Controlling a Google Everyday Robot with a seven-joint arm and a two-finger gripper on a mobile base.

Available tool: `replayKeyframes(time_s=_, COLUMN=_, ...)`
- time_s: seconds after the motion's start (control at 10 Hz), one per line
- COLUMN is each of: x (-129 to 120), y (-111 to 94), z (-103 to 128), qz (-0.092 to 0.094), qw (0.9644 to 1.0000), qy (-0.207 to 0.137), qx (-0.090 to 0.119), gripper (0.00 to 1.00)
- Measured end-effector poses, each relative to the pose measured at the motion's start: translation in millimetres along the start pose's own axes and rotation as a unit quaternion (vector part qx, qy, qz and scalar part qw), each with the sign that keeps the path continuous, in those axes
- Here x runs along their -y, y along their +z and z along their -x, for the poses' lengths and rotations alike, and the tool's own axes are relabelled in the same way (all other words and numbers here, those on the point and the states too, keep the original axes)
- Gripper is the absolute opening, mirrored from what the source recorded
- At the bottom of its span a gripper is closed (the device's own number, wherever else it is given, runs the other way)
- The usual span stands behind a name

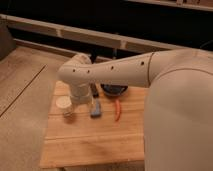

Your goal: Place the pepper on the white sponge

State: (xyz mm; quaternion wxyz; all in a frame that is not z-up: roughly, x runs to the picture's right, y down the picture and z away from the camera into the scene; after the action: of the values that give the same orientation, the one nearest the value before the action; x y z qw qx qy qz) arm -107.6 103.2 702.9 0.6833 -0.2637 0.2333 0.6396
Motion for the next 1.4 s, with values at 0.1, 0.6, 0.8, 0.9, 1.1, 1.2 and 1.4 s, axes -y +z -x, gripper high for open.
replayKeyframes(time_s=0.1, x=0.0, y=0.0, z=0.0, qz=0.0, qw=1.0, qy=0.0, qx=0.0, gripper=0.65)
replayKeyframes(time_s=0.6, x=-0.1, y=0.0, z=0.0, qz=0.0, qw=1.0, qy=0.0, qx=0.0, gripper=0.65)
replayKeyframes(time_s=0.8, x=0.2, y=-1.8, z=3.2, qz=-0.002, qw=1.0, qy=0.0, qx=0.007, gripper=0.65)
replayKeyframes(time_s=0.9, x=0.0, y=-6.9, z=12.9, qz=-0.002, qw=0.9996, qy=0.001, qx=0.029, gripper=0.65)
replayKeyframes(time_s=1.1, x=-1.4, y=-37.5, z=45.5, qz=0.008, qw=0.9929, qy=-0.02, qx=0.117, gripper=0.65)
replayKeyframes(time_s=1.2, x=-0.3, y=-54.4, z=53.8, qz=0.014, qw=0.9871, qy=-0.037, qx=0.155, gripper=0.65)
replayKeyframes(time_s=1.4, x=-0.7, y=-84.8, z=64.9, qz=0.025, qw=0.9734, qy=-0.068, qx=0.217, gripper=0.65)
